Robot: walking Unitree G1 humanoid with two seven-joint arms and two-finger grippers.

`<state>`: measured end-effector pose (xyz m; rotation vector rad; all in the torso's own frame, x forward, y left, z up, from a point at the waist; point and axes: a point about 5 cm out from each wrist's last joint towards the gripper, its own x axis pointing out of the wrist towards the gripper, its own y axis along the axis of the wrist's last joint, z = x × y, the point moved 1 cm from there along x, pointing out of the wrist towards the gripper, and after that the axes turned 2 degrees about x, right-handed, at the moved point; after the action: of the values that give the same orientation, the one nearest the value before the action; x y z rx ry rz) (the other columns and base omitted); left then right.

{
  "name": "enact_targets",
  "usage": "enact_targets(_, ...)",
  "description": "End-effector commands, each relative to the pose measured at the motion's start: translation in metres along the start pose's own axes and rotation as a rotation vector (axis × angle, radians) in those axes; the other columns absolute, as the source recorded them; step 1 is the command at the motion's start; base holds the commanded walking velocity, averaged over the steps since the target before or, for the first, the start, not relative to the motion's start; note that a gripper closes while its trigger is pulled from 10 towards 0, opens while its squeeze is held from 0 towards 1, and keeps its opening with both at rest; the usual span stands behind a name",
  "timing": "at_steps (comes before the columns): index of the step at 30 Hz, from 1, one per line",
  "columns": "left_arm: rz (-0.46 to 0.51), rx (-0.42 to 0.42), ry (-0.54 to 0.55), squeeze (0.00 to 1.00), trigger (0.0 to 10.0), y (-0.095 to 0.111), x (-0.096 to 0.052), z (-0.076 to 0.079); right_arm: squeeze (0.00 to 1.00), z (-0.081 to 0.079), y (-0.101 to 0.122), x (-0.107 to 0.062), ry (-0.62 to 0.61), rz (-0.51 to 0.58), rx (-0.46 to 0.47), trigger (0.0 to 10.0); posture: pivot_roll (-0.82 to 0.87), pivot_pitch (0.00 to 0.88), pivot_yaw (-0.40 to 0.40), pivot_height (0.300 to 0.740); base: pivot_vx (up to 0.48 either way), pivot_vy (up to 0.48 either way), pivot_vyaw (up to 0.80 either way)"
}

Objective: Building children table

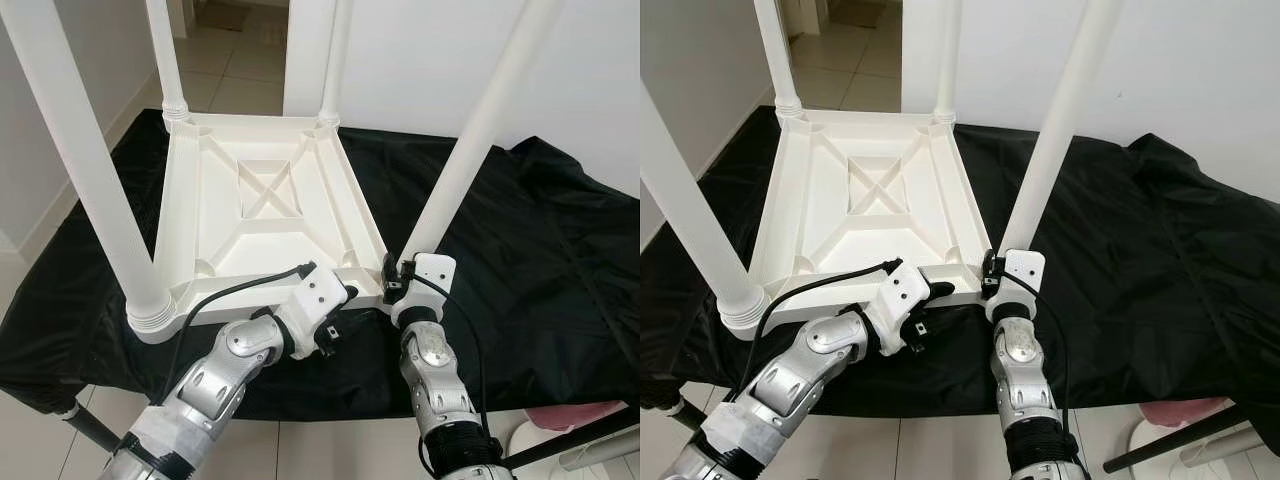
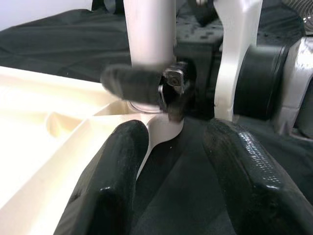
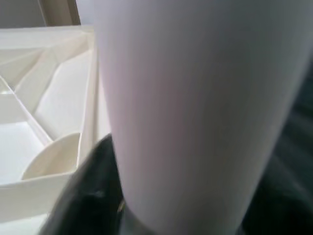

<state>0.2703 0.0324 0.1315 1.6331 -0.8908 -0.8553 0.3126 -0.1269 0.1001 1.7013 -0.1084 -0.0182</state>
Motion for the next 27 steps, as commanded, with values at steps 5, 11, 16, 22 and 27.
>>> enact_targets(5, -0.010, -0.009, -0.074, 0.00, 10.0, -0.002, -0.001, 0.008, 1.00, -0.003, -0.003, -0.005, 0.037, -0.006, 0.030, 10.0, 0.02, 0.000, -0.115, 0.740, 0.000, 0.000, 0.00)
enact_targets(11, -0.013, -0.010, -0.070, 0.00, 10.0, -0.003, -0.002, 0.009, 1.00, 0.003, 0.004, -0.008, 0.113, 0.031, 0.025, 10.0, 0.02, 0.000, -0.116, 0.740, 0.000, 0.000, 0.00)
enact_targets(16, -0.018, -0.008, -0.069, 0.00, 10.0, -0.004, -0.003, 0.008, 0.00, 0.013, 0.007, -0.012, 0.262, 0.044, 0.031, 10.0, 0.02, 0.000, -0.114, 0.740, 0.000, 0.000, 0.00)
enact_targets(22, -0.019, -0.004, -0.068, 0.00, 10.0, -0.003, -0.003, 0.007, 0.00, 0.024, 0.010, -0.010, 0.372, 0.052, -0.017, 10.0, 0.02, 0.000, -0.108, 0.740, 0.000, 0.000, 0.00)
enact_targets(27, -0.023, 0.005, -0.063, 0.00, 10.0, -0.003, -0.004, 0.003, 0.00, 0.042, 0.019, -0.003, 0.522, 0.040, -0.099, 10.0, 0.02, 0.000, -0.102, 0.740, 0.000, 0.000, 0.00)
